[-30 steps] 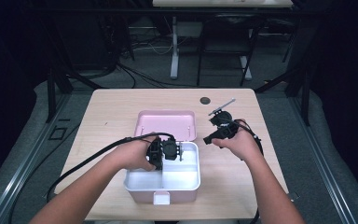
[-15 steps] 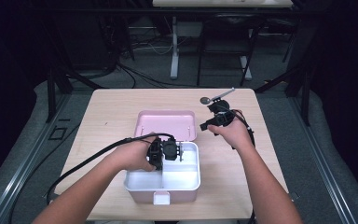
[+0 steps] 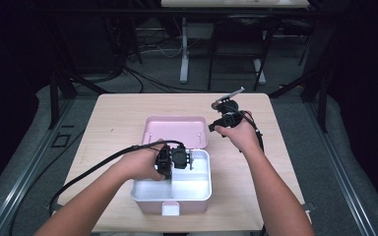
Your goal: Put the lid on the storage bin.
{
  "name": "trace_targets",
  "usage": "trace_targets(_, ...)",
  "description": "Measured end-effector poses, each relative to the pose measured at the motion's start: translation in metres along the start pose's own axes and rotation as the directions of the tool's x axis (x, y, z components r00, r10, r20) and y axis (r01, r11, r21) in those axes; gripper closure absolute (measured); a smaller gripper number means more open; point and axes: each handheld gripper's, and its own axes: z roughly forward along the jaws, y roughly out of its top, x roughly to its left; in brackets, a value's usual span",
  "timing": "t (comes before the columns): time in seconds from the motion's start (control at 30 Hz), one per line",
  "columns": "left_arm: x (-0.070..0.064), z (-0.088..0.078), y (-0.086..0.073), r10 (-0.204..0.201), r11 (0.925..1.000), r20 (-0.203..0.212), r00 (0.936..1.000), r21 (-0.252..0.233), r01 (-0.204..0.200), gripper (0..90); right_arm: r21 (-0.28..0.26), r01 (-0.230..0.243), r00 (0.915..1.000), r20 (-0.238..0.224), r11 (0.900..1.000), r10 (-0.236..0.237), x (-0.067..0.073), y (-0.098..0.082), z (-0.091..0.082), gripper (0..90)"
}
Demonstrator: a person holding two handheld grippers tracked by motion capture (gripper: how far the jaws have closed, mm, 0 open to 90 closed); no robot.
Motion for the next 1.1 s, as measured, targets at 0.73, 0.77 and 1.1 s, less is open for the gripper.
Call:
trace_targets(0.73,0.000,0.000,0.000,-0.002,1.0000,-0.003,1.0000,0.000,0.002,87.6,0.092,-0.072,0.9963,0.053,0.993,0.068,0.011,0.018,0.048,64.4)
trace_targets(0.77,0.000,0.000,0.000,-0.002,1.0000,-0.002,1.0000,0.000,0.002,87.5,0.090,-0.076,0.9959,0.056,0.993,0.071,0.011,0.018,0.050,65.4)
trace_targets(1.1,0.000,0.000,0.000,-0.003,1.0000,-0.003,1.0000,-0.001,0.003,87.5,0.108,-0.127,0.9913,0.048,0.986,0.123,0.010,0.019,0.061,70.3)
